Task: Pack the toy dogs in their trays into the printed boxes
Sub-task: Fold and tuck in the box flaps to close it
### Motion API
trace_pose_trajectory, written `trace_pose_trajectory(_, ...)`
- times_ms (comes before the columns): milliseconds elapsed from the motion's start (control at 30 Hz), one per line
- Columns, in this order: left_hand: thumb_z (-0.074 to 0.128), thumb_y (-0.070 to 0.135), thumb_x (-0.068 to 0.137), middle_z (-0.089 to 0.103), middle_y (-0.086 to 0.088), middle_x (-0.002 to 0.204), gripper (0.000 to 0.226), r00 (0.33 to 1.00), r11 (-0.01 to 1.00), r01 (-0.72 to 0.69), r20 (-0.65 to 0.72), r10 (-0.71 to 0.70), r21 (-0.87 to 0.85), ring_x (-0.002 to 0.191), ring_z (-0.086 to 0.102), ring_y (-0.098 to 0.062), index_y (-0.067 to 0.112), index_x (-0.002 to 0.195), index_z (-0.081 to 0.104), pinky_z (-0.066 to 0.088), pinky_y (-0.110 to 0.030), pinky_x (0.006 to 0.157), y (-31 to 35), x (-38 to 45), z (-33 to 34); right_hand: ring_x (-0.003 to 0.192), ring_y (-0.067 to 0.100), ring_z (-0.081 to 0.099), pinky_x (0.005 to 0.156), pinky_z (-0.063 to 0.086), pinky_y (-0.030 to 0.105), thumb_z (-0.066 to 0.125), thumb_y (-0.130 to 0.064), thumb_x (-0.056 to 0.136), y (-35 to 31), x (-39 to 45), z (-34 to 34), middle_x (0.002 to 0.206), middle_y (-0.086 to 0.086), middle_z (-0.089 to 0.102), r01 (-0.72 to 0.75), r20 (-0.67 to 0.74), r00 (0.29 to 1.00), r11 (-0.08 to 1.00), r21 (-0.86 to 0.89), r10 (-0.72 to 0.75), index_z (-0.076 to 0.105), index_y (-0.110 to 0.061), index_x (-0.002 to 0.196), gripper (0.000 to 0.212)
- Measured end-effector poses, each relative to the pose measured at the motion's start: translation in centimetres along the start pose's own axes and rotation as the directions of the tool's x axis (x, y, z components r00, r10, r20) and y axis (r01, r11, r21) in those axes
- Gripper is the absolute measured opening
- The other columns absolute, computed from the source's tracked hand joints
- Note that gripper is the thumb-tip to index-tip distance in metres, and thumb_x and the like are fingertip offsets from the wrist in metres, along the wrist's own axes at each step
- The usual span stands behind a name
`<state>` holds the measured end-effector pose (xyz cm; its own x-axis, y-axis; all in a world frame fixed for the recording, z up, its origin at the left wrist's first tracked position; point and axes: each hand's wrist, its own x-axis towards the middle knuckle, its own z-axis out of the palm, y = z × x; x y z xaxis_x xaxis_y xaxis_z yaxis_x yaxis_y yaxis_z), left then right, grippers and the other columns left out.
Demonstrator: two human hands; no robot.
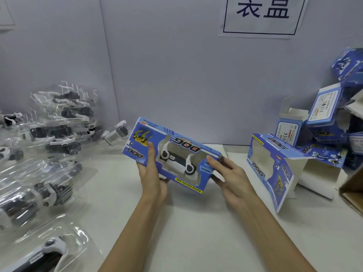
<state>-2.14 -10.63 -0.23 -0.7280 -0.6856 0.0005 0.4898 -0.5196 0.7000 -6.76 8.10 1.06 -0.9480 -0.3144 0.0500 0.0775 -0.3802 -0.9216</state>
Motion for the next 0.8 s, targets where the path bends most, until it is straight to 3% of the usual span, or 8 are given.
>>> trace_pose_trajectory(100, 0.074, 0.063, 0.076, 0.074, -0.005, 0.128, 0.077, 0.993, 0.99, 0.119, 0.018, -0.118, -0.072, 0.118, 0.07, -0.034, 0.026, 0.142, 0.06, 0.049, -0.072, 0.1, 0.9, 0.1, -0.6, 0.106, 0.019, 0.076, 0.091, 0.059, 0.035, 0.091, -0.034, 0.063, -0.2, 0.0, 0.0, 0.111, 0.001, 0.08, 0.16, -0.017, 0.986, 0.976, -0.149, -0.164, 0.073, -0.016, 0.111, 0.054)
trace_pose_trajectory(200, 0.067, 0.071, 0.074, 0.07, -0.009, 0.134, 0.084, 0.988, 0.968, 0.146, 0.07, -0.134, -0.204, 0.125, 0.065, -0.035, 0.025, 0.144, 0.06, 0.045, -0.064, 0.11, 1.3, 0.0, -1.0, 0.113, 0.011, 0.071, 0.082, 0.058, 0.022, 0.091, -0.039, 0.065, 0.1, -0.4, 0.2, 0.116, -0.008, 0.076, 0.312, 0.064, 0.95, 0.901, -0.302, -0.307, 0.069, -0.021, 0.117, 0.059)
trace_pose_trajectory(367, 0.071, 0.079, 0.076, 0.068, -0.01, 0.138, 0.083, 0.95, 0.883, 0.292, 0.216, -0.224, -0.368, 0.13, 0.062, -0.037, 0.027, 0.14, 0.066, 0.039, -0.059, 0.117, 0.4, 0.2, -1.8, 0.122, 0.012, 0.066, 0.09, 0.059, 0.026, 0.098, -0.022, 0.068, 1.0, -0.5, 0.6, 0.123, -0.016, 0.07, 0.407, 0.164, 0.913, 0.852, -0.328, -0.373, 0.06, -0.024, 0.129, 0.072)
trace_pose_trajectory(467, 0.083, 0.076, 0.069, 0.066, -0.009, 0.141, 0.086, 0.923, 0.824, 0.349, 0.316, -0.219, -0.447, 0.13, 0.062, -0.038, 0.027, 0.138, 0.068, 0.04, -0.06, 0.116, 0.2, 0.2, -2.1, 0.124, 0.008, 0.064, 0.096, 0.057, 0.023, 0.099, -0.034, 0.065, 1.3, -0.8, 0.6, 0.126, -0.022, 0.069, 0.456, 0.209, 0.889, 0.815, -0.357, -0.406, 0.056, -0.033, 0.129, 0.077)
trace_pose_trajectory(567, 0.079, 0.076, 0.073, 0.065, -0.008, 0.142, 0.081, 0.943, 0.836, 0.303, 0.267, -0.196, -0.458, 0.13, 0.062, -0.037, 0.028, 0.138, 0.068, 0.04, -0.059, 0.116, 0.1, 0.3, -2.2, 0.123, 0.009, 0.065, 0.097, 0.055, 0.022, 0.085, -0.05, 0.075, 1.5, -1.4, 1.3, 0.125, -0.02, 0.07, 0.485, 0.244, 0.873, 0.804, -0.345, -0.422, 0.051, -0.036, 0.127, 0.064)
trace_pose_trajectory(667, 0.067, 0.082, 0.078, 0.068, -0.003, 0.138, 0.076, 0.979, 0.897, 0.193, 0.136, -0.151, -0.397, 0.128, 0.065, -0.033, 0.033, 0.136, 0.069, 0.041, -0.057, 0.116, -0.2, -0.3, -1.5, 0.106, 0.007, 0.07, 0.083, 0.056, 0.023, 0.054, -0.069, 0.089, 1.7, -1.8, 2.5, 0.115, -0.008, 0.075, 0.374, 0.154, 0.925, 0.907, -0.193, -0.348, 0.048, -0.029, 0.117, 0.049)
trace_pose_trajectory(733, 0.058, 0.087, 0.081, 0.071, -0.003, 0.134, 0.075, 0.988, 0.935, 0.137, 0.11, -0.106, -0.329, 0.124, 0.067, -0.03, 0.034, 0.134, 0.07, 0.047, -0.054, 0.11, -0.4, -0.8, -0.7, 0.097, 0.005, 0.072, 0.072, 0.056, 0.02, 0.051, -0.067, 0.092, 1.8, -1.8, 3.1, 0.109, -0.004, 0.076, 0.284, 0.063, 0.958, 0.95, -0.129, -0.278, 0.05, -0.032, 0.108, 0.038)
trace_pose_trajectory(800, 0.049, 0.089, 0.084, 0.073, -0.005, 0.129, 0.078, 0.991, 0.971, 0.104, 0.106, -0.083, -0.217, 0.119, 0.07, -0.029, 0.031, 0.131, 0.071, 0.055, -0.047, 0.099, -0.4, -1.2, 0.0, 0.101, 0.008, 0.075, 0.067, 0.057, 0.019, 0.058, -0.051, 0.1, 2.1, -1.6, 3.0, 0.108, -0.002, 0.075, 0.269, -0.023, 0.962, 0.959, -0.087, -0.272, 0.057, -0.032, 0.105, 0.02)
